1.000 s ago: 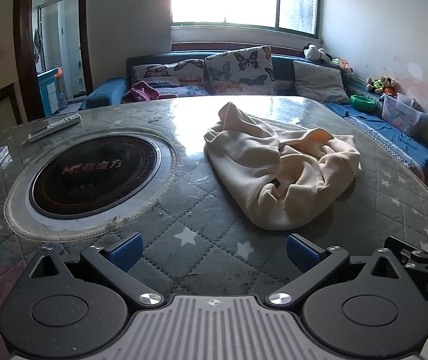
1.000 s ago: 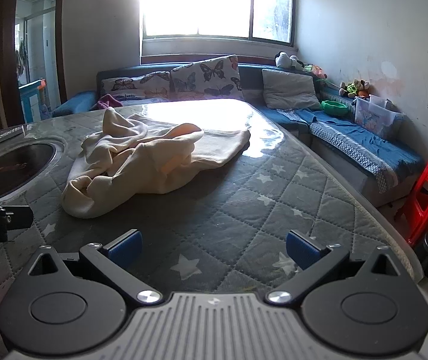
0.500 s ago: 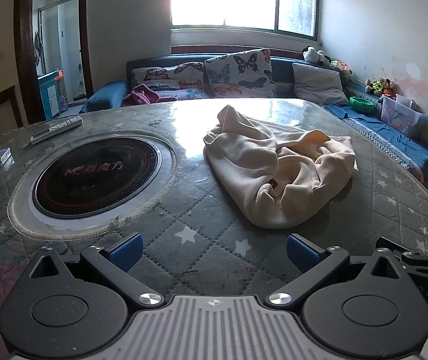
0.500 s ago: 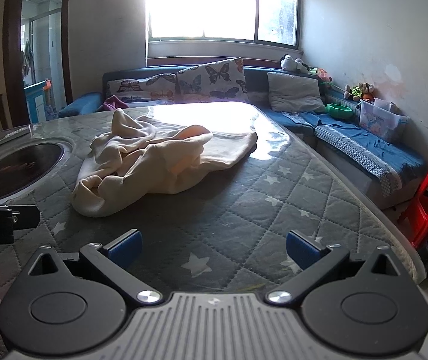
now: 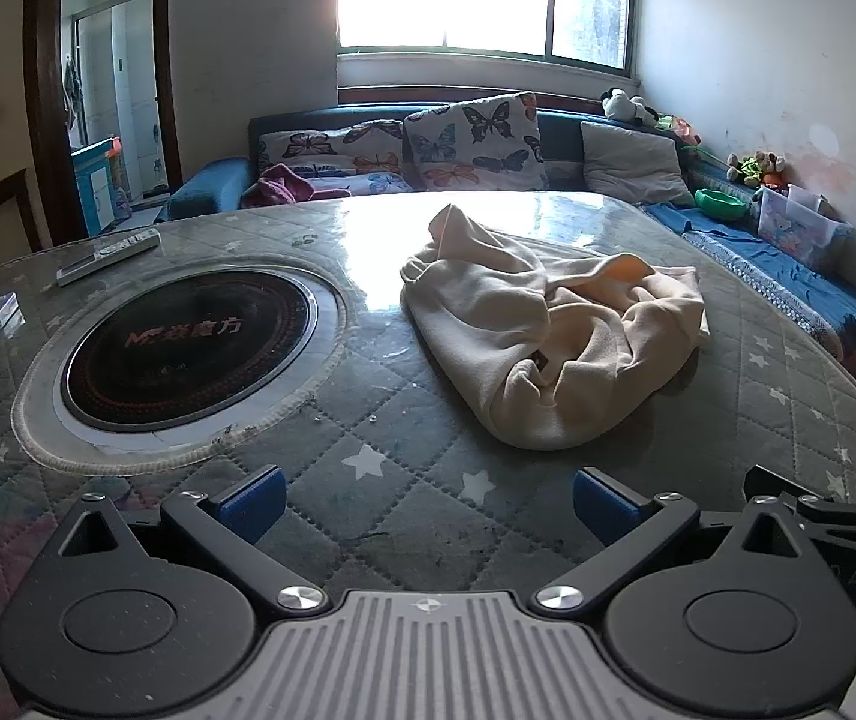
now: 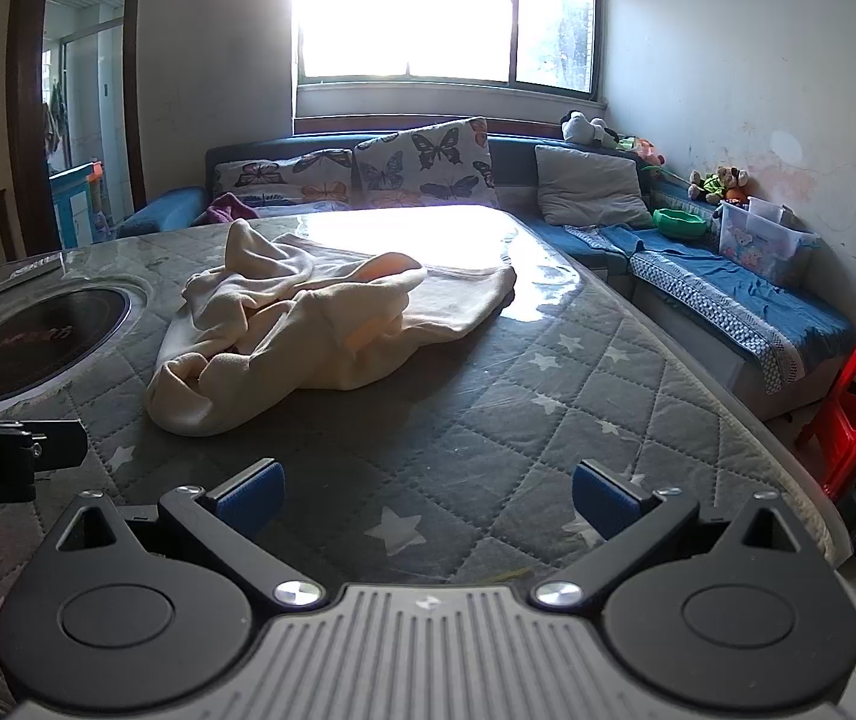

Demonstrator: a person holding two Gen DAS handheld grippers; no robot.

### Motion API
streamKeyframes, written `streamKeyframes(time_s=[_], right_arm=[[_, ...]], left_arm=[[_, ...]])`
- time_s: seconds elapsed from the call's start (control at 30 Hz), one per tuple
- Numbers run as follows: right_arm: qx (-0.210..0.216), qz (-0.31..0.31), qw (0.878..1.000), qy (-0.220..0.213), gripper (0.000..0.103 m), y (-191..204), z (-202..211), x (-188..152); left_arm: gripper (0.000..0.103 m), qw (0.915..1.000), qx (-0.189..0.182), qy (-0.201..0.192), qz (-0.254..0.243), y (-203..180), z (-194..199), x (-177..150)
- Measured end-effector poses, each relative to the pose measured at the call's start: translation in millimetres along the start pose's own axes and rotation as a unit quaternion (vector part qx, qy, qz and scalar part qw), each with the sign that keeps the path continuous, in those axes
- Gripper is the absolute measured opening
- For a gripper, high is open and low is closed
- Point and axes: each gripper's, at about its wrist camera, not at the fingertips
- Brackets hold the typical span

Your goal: Fold clothes

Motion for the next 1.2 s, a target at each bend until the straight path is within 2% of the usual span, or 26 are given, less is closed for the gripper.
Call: streamKeyframes(time_s=[1.2], right_arm=[[0.006, 0.007, 1.000, 0.003, 0.103, 5.1, 0.2, -1.0]], left_arm=[[0.103, 1.0000, -0.001, 0.006, -0.002, -2.8, 3.1, -2.4]])
Point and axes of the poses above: each gripper's, at about its wrist camera, not at the fingertips, and z roughly against the way its jaws point, y to its left, x to its top, and after that the axes turned 1 degree about x, right-handed
